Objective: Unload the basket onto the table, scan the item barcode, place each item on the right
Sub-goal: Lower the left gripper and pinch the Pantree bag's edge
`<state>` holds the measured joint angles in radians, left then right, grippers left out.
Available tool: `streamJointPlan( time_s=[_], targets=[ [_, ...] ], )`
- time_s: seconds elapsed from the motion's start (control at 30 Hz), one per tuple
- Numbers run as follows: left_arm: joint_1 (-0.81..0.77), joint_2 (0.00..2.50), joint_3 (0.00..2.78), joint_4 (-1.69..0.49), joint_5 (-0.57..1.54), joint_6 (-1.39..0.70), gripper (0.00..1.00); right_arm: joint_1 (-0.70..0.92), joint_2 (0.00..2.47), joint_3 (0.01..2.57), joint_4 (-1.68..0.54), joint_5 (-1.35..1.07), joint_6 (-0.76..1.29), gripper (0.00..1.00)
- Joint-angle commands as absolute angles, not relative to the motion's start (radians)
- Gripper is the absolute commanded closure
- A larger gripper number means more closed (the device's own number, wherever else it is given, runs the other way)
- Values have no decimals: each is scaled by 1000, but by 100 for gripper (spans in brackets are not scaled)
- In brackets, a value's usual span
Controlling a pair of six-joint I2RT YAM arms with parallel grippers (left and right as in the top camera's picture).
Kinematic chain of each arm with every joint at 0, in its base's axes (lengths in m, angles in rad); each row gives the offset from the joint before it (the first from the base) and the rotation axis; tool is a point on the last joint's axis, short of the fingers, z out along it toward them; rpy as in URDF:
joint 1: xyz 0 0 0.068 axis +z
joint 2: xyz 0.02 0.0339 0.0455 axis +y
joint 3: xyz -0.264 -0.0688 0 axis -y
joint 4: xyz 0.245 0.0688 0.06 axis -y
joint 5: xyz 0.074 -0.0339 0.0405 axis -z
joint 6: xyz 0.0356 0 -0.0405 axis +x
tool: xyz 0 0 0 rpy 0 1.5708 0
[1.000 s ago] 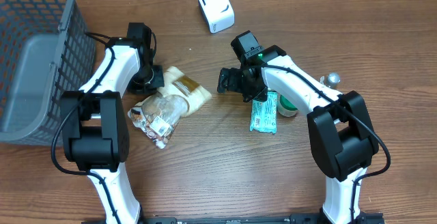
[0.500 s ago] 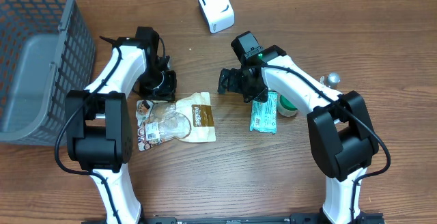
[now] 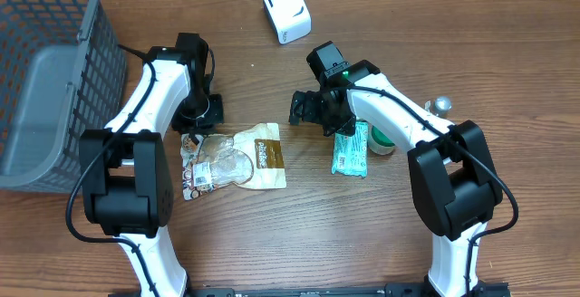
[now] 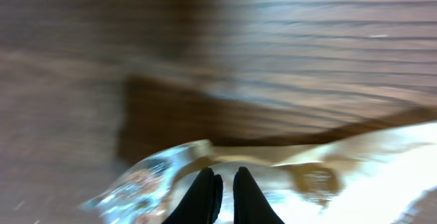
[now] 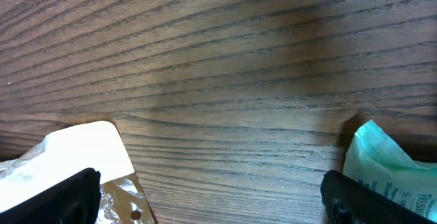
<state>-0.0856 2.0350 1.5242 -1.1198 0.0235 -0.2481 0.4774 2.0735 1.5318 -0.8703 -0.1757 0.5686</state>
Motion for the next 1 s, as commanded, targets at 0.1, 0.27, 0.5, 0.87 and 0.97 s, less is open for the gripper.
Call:
streamJointPlan(
  time_s=[0.1, 0.27, 0.5, 0.87, 0.97],
  targets=[
    [-92, 2008, 1514, -1195, -176, -383, 92, 473, 2076, 1551, -869, -166, 567, 0],
    [-96, 2008, 1509, -1200, -164, -379, 93, 472, 2076, 1551, -869, -166, 567, 0],
    [-153, 2008, 1506, -1193, -118, -337, 90, 472, 2076, 1551, -881, -166, 567, 0],
    [-249, 2009, 1506, -1171, -130, -363, 93, 471, 2076, 1551, -922, -165, 567, 0],
    [-245, 2009, 1506, -1175, -177, -393, 95, 471, 2076, 1551, -925, -165, 567, 0]
  ],
)
